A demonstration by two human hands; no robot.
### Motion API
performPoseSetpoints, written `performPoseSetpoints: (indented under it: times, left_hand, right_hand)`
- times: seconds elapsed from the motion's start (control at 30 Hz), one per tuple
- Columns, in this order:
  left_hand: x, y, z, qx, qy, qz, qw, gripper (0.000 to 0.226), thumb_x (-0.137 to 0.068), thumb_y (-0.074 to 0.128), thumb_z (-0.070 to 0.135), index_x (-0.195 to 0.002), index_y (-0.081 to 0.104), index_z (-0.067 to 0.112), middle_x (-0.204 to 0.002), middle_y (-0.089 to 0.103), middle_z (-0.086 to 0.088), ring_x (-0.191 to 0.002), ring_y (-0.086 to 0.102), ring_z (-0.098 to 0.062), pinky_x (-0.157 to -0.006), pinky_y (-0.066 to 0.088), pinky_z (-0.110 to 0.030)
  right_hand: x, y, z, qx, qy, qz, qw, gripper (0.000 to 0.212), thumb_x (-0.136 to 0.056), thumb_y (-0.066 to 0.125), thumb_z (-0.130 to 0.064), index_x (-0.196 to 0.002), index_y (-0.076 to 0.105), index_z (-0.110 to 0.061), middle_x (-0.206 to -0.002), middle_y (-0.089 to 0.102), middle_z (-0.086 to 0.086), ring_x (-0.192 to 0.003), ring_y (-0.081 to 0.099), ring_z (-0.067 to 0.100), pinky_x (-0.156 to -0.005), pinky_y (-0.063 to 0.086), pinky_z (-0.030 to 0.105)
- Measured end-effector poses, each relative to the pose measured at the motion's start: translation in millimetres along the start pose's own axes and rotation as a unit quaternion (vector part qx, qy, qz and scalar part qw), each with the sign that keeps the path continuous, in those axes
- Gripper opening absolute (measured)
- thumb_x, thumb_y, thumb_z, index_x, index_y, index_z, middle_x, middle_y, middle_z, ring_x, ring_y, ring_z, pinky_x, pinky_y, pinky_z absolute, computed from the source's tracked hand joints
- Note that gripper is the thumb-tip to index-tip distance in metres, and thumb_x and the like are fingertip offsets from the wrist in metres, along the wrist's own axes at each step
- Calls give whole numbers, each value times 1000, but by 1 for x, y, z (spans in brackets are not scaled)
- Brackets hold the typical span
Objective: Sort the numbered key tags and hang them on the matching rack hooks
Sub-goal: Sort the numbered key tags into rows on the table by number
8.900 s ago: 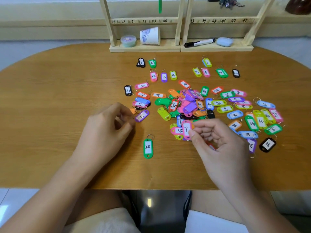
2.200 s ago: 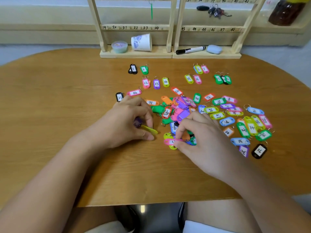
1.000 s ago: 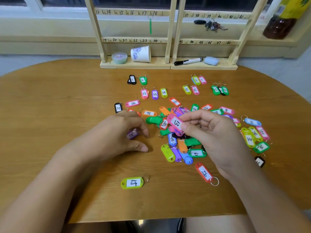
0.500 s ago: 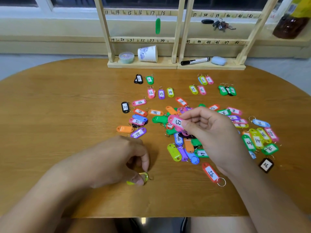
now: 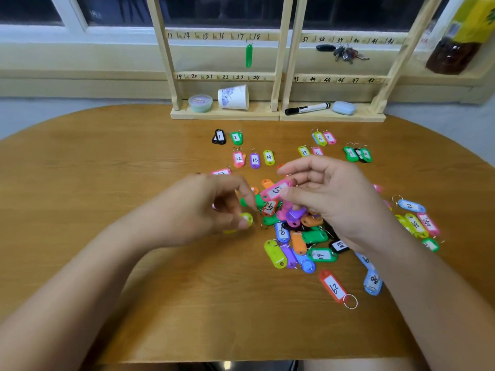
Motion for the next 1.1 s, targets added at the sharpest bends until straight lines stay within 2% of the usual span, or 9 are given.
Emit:
performPoseSetpoints:
  times: [0.07,0.17,0.33,0.47,0.57,0.67,0.77,0.97,1.1]
  left_hand:
    - [-14,-6,2,46,-3,40,998,25,-92,84,22,-107,69,35,-85,77,7,-67,64,-6,-66,51,-21]
    - [-34,-7,4,66,-9,110,992,19,-94,82,21,-104,68,29,-84,78,2,-70,69,-19,-68,55,-33]
    - [-45,9,-4,140,-4,140,980,12,-100,71,10,-96,76,20,-86,76,0,-70,62,-4,-66,47,-15]
    - [-42,19,-10,185,-25,160,969,17,-101,66,10,-92,79,15,-83,79,7,-72,62,-2,-66,48,-15]
    - [-43,19,-16,198,-23,166,966,13,-99,72,13,-90,80,17,-87,81,-1,-78,64,-12,-72,51,-30]
    - [-45,19,-20,262,-38,209,942,8,-98,76,16,-93,81,15,-82,79,-1,-69,60,-3,-65,47,-16]
    - [-45,23,-21,300,-59,247,919,8,-97,77,19,-95,81,13,-81,78,-1,-65,59,0,-58,45,-12]
    - [-47,23,-27,270,-86,288,915,11,-101,73,21,-98,84,20,-85,81,5,-67,66,1,-61,50,-12]
    - [-47,19,-32,279,-109,303,905,8,-99,75,15,-102,81,19,-88,81,0,-72,74,-5,-62,54,-15]
  right_hand:
    - [-9,-2,-4,18,6,-9,1000,27,-87,83,1,-109,78,-15,-89,77,9,-63,66,18,-54,48,17]
    - [-24,-5,-11,48,15,-30,998,22,-89,81,-2,-108,76,-12,-89,77,18,-67,69,22,-60,54,26]
    - [-43,-4,-20,72,40,-66,994,24,-91,79,1,-112,69,-5,-94,74,27,-58,68,13,-50,49,18]
    - [-53,1,-21,80,45,-66,994,34,-87,84,-2,-117,67,-7,-94,76,24,-56,70,18,-39,41,13]
    - [-62,6,-16,42,35,-60,997,39,-82,88,-3,-116,68,-8,-94,76,24,-63,72,27,-52,54,21]
    - [-67,10,-5,-36,55,-44,997,45,-79,89,-5,-118,65,-5,-90,75,25,-69,74,29,-69,62,35]
    - [-69,15,7,-56,81,-30,995,44,-80,89,-8,-115,63,-2,-86,77,18,-75,75,26,-69,62,36]
    - [-104,14,8,39,51,9,998,18,-83,89,-7,-93,74,-7,-79,78,13,-68,73,17,-60,58,27]
    - [-147,9,15,166,63,54,983,16,-82,90,-10,-83,75,-14,-73,77,5,-62,69,13,-54,51,28]
Point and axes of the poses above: each hand's wrist, its own x-axis away from the middle knuckle, its own y-axis out of the palm, z = x × y, the point moved 1 cm from there along -x, towards the middle knuckle
